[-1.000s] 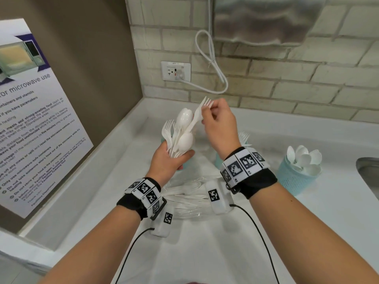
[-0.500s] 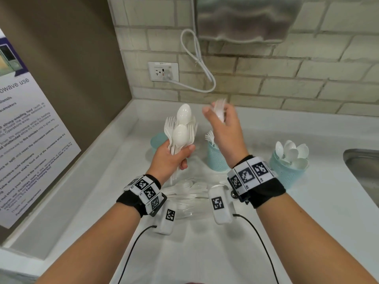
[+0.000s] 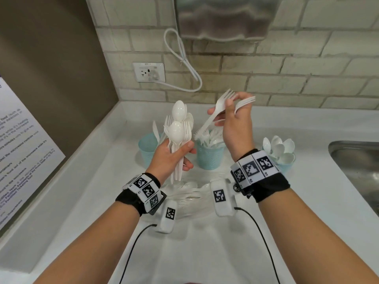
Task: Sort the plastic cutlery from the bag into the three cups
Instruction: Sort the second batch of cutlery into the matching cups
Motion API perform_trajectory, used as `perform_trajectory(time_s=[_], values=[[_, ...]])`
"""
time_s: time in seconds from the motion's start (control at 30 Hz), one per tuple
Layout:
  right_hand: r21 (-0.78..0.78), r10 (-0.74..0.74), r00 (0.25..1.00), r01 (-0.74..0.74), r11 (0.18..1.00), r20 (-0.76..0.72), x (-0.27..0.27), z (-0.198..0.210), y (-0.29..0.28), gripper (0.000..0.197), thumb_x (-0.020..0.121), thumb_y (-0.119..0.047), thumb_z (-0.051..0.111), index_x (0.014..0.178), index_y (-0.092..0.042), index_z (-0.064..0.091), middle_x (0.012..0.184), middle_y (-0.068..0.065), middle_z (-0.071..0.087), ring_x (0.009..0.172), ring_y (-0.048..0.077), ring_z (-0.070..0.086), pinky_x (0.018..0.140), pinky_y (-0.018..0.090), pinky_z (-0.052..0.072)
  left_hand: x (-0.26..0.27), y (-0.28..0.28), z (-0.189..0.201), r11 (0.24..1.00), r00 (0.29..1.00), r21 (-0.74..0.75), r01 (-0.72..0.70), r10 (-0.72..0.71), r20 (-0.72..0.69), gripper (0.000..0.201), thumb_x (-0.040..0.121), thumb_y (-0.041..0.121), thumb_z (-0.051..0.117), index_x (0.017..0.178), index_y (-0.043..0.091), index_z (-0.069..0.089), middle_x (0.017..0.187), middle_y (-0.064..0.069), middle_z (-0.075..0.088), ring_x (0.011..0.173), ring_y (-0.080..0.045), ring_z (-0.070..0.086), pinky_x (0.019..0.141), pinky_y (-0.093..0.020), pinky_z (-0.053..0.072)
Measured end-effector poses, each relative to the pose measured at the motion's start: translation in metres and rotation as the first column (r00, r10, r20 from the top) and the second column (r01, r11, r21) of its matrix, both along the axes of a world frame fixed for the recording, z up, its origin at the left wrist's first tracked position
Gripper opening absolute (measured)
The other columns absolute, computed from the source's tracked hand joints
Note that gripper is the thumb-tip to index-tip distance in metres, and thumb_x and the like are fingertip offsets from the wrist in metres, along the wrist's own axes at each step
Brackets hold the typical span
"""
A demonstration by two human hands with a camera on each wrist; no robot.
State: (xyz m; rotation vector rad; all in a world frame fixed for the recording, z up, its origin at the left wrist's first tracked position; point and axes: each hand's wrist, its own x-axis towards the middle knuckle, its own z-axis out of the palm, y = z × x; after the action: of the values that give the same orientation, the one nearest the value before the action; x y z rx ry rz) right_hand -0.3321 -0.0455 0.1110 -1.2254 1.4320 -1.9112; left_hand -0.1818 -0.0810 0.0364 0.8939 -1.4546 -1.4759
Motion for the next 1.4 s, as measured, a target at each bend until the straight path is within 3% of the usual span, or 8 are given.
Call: perform_trajectory(time_s=[0.17,0.27,0.4,0.53,0.73,1.0,1.17,1.4], values=[[0.029,0.051,0.998,-0.05,0.998,-0.028,0.004,-0.004,0.005,0.005,0.099,-0.03,0.043,0.101,-0.03,0.039,0.068,-0.006,0.05,0.054,0.008,0.05,0.053,0.021,0.046,-0.004,-0.002,0.0,0.998,0.999,-0.045,-0.044,0.045,0.026,0.014,0.087,0.021,0.067,0.093,0.016,0.055,0.059,0.001,0.058,0.041,-0.016,0.053,0.048,-0.028,0.049],[0.248,0.1,0.991,-0.075,0.966,-0.091,0.01,-0.018,0.006,0.037,0.087,-0.042,0.061,0.112,-0.016,0.05,0.085,-0.014,0.064,0.076,0.0,0.06,0.069,0.019,0.047,-0.006,-0.002,0.001,0.998,0.999,-0.054,-0.037,0.038,0.013,0.012,0.087,0.02,0.066,0.09,0.017,0.054,0.055,0.004,0.055,0.04,-0.015,0.052,0.048,-0.029,0.049],[0.346,0.223,0.975,-0.207,0.915,-0.008,0.012,-0.03,0.009,0.02,0.087,-0.027,0.065,0.091,-0.008,0.068,0.044,-0.022,0.057,0.042,-0.01,0.052,0.043,0.004,0.035,-0.007,-0.003,0.002,0.999,1.0,-0.046,-0.023,0.023,-0.005,0.012,0.087,0.022,0.065,0.093,0.016,0.056,0.056,0.004,0.058,0.041,-0.015,0.055,0.046,-0.027,0.049],[0.313,0.185,0.982,-0.188,0.931,0.037,0.0,-0.021,0.008,0.012,0.092,-0.028,0.059,0.083,-0.02,0.062,0.039,-0.019,0.051,0.037,-0.005,0.046,0.044,0.01,0.032,-0.008,-0.002,0.003,0.999,0.999,-0.018,-0.036,0.036,-0.018,0.015,0.086,0.028,0.064,0.095,0.019,0.057,0.069,-0.001,0.062,0.042,-0.014,0.057,0.044,-0.025,0.049],[0.141,-0.049,0.998,0.054,0.989,-0.038,-0.037,-0.004,-0.012,0.011,0.093,-0.03,0.054,0.082,-0.029,0.054,0.066,-0.013,0.048,0.06,0.003,0.044,0.055,0.018,0.036,-0.006,-0.011,-0.005,0.992,0.992,-0.035,-0.121,0.123,0.032,0.01,0.088,0.024,0.066,0.091,0.019,0.058,0.069,-0.001,0.059,0.042,-0.009,0.052,0.044,-0.02,0.045],[0.44,0.033,0.952,0.11,0.891,-0.305,-0.041,-0.058,-0.033,0.031,0.091,-0.023,0.058,0.12,-0.012,0.055,0.104,-0.004,0.054,0.093,0.013,0.051,0.08,0.022,0.039,-0.008,-0.013,-0.011,0.99,0.991,-0.054,-0.129,0.131,0.036,0.012,0.087,0.022,0.067,0.094,0.016,0.059,0.065,0.001,0.057,0.047,-0.01,0.053,0.049,-0.021,0.047],[0.283,-0.058,0.966,0.131,0.95,-0.251,-0.043,-0.032,-0.045,0.027,0.1,-0.024,0.034,0.088,-0.019,0.058,0.082,-0.005,0.053,0.088,0.02,0.048,0.085,0.036,0.039,-0.009,-0.015,-0.012,0.992,0.992,-0.06,-0.109,0.113,0.059,0.009,0.089,0.023,0.064,0.092,0.017,0.058,0.066,0.0,0.054,0.048,-0.009,0.053,0.05,-0.021,0.048],[0.277,0.017,0.94,0.082,0.957,-0.339,-0.037,-0.038,-0.058,0.033,0.101,-0.027,0.035,0.104,0.001,0.052,0.096,0.01,0.052,0.089,0.019,0.05,0.08,0.024,0.037,-0.01,-0.015,-0.015,0.993,0.991,-0.058,-0.1,0.105,0.084,0.007,0.09,0.024,0.064,0.087,0.023,0.057,0.066,0.002,0.054,0.05,-0.01,0.053,0.052,-0.022,0.048]])
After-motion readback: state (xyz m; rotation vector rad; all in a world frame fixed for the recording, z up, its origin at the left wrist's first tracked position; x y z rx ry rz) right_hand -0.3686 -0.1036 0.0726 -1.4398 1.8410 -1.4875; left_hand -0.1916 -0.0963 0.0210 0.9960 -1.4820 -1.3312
